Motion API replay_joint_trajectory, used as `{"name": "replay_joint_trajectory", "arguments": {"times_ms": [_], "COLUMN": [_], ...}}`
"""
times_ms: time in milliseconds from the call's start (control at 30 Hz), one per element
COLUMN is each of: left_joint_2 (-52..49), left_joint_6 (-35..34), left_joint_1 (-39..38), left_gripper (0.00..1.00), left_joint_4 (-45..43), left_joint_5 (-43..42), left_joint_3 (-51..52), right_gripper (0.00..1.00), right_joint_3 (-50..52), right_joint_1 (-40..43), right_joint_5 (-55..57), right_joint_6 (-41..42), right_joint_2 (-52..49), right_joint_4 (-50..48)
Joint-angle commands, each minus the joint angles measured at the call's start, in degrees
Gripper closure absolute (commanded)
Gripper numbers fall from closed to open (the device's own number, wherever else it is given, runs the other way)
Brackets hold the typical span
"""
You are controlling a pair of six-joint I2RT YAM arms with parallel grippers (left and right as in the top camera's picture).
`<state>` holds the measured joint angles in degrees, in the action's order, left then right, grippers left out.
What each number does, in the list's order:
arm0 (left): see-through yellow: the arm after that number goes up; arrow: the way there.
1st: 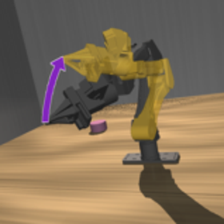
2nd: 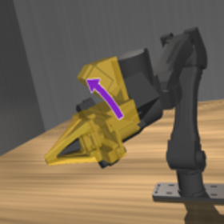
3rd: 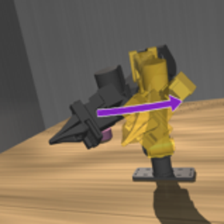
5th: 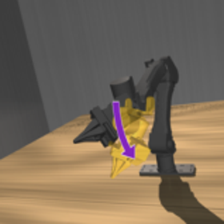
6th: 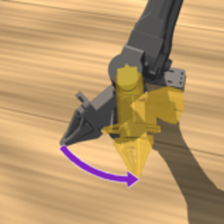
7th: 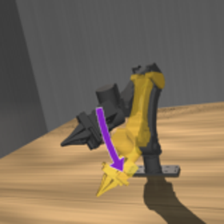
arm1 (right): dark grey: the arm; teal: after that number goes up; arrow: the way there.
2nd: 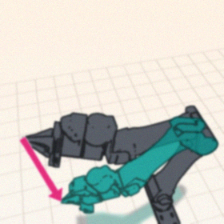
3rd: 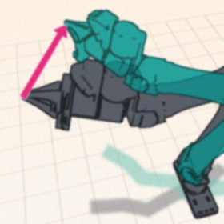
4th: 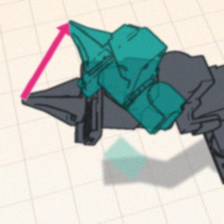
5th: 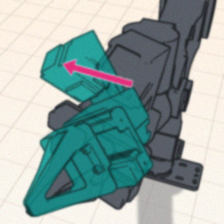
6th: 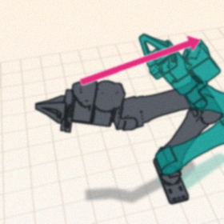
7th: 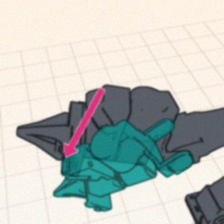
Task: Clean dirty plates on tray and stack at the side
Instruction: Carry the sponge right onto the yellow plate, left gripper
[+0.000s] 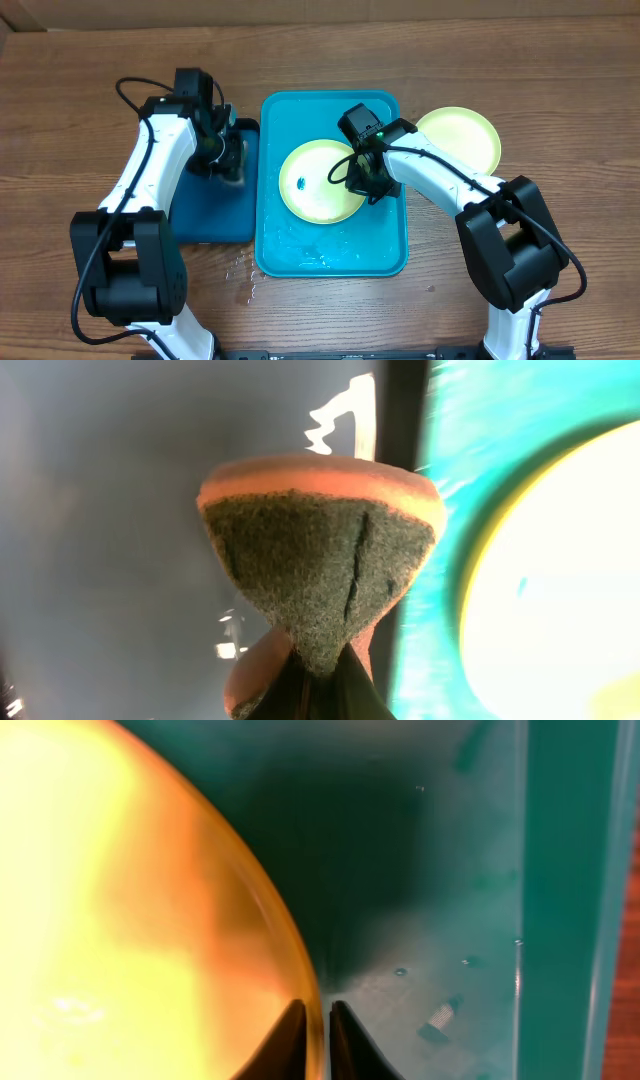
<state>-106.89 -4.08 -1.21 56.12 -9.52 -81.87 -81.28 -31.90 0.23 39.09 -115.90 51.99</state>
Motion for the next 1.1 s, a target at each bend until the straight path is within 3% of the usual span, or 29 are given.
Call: {"name": "replay_joint_trajectory", "arguments": {"times_ms": [0, 300, 533, 1067], "left_joint_2": [2.7, 2.6, 2.6, -0.3], "left_joint_6": [0.2, -2.3, -5.5, -8.4], "left_joint_1": [-2.6, -11.1, -16.1, -17.0], "left_gripper": [0.96, 0.96, 0.96, 0.96], "left_joint_4": [-0.1, -1.2, -1.8, -6.7], "left_joint_5": [-8.9, -9.5, -0.8, 1.2], "left_joint_3": [-2.6, -2.5, -2.4, 1.4], "right_gripper": [0.96, 0.96, 0.96, 0.96], "right_joint_3": [0.0, 0.0, 0.3, 0.3], "right_joint_1": [-0.2, -0.2, -0.2, -0.2], "right_joint_5": [-0.5, -3.9, -3.3, -3.3], "right_joint_6": [0.2, 0.4, 1.5, 1.5], "right_joint_2": [0.0, 0.0, 0.0, 0.0], "right_joint_4": [-0.7, -2.2, -2.7, -2.6]}}
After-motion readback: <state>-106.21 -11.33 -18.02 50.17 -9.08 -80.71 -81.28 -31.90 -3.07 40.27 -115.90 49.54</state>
